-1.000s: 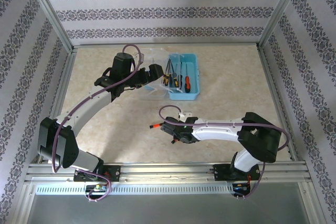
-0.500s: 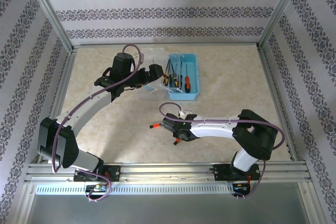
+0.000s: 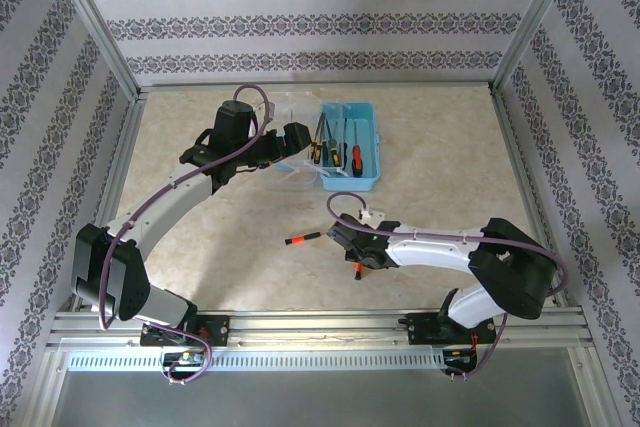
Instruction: Pack the tool kit
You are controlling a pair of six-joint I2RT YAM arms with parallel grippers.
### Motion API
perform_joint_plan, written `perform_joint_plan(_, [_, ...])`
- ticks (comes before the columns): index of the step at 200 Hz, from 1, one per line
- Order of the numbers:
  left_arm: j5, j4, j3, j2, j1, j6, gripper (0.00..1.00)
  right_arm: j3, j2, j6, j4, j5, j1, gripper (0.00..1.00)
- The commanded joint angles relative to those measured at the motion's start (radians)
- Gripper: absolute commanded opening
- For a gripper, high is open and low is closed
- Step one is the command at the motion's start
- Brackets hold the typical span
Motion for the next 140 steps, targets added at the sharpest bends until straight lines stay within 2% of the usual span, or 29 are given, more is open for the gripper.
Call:
perform_joint_plan(1, [0.004,-0.02,0.033,0.0,0.002,0.016,1.0,-0.045,0.008,-0.014,-0.086,0.044,-0.025,0.18])
perform_joint_plan(55, [0.001,-0.022,0.033,-0.002,0.002,0.02,1.0,-0.004,0.093,-0.043,-0.047,-0.002,-0.028,0.26])
perform_joint_plan(93, [-0.004,-0.027,0.037,0.0,0.002,0.026,1.0,0.0,0.115,-0.057,-0.018,-0.026,-0.028,0.18])
perform_joint_plan(140, [-0.024,-0.047,0.044,0.0,0.012,0.046,1.0,0.009,-0.01,-0.088,-0.069,0.011,-0.032,0.15])
